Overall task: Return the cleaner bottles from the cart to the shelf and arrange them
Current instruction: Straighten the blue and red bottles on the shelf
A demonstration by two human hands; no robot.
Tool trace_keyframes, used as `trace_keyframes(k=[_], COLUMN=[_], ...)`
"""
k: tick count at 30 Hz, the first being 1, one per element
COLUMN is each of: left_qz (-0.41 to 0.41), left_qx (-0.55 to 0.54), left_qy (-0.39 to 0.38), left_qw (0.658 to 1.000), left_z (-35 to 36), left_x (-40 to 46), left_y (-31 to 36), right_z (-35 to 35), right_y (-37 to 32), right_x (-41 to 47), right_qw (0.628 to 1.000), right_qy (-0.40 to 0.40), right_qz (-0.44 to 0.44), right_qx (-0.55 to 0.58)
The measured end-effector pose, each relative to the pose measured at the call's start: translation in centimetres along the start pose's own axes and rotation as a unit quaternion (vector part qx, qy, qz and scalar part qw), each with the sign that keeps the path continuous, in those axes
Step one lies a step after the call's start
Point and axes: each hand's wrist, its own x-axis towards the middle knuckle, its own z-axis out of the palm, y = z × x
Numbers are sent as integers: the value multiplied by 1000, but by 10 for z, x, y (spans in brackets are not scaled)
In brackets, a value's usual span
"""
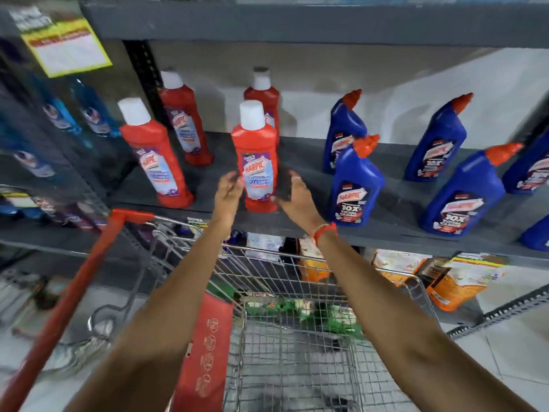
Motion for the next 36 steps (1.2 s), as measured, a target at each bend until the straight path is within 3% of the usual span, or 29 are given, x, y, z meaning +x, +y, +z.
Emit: trace_keyframes(k=[3,6,9,26,31,34,36], left_qz=[-44,-40,-44,-10,13,132,215], left_qx=[0,-4,-14,24,53,145,243], left_qy=[-101,-141,-141,-138,-71,37,93], left_qw=[994,989,989,990,996,980,941], left_z=[-2,-4,-7,-16,-17,-17,-13], left_x=[9,18,24,22,9,-15,-27], left_y=[7,5,2,-5,-3,11,20], right_z=[10,21,28,35,23,7,-10], right_y=[-9,-4,-1,-16,-19,-21,-18], right_x=[18,20,15,-3,-12,-32,-49], right_qw=[998,998,999,996,998,997,986], right_qy=[-42,-51,-21,-40,-24,38,111], right_qz=[39,46,44,71,56,-19,-65], right_qx=[9,-17,0,24,3,-62,-109])
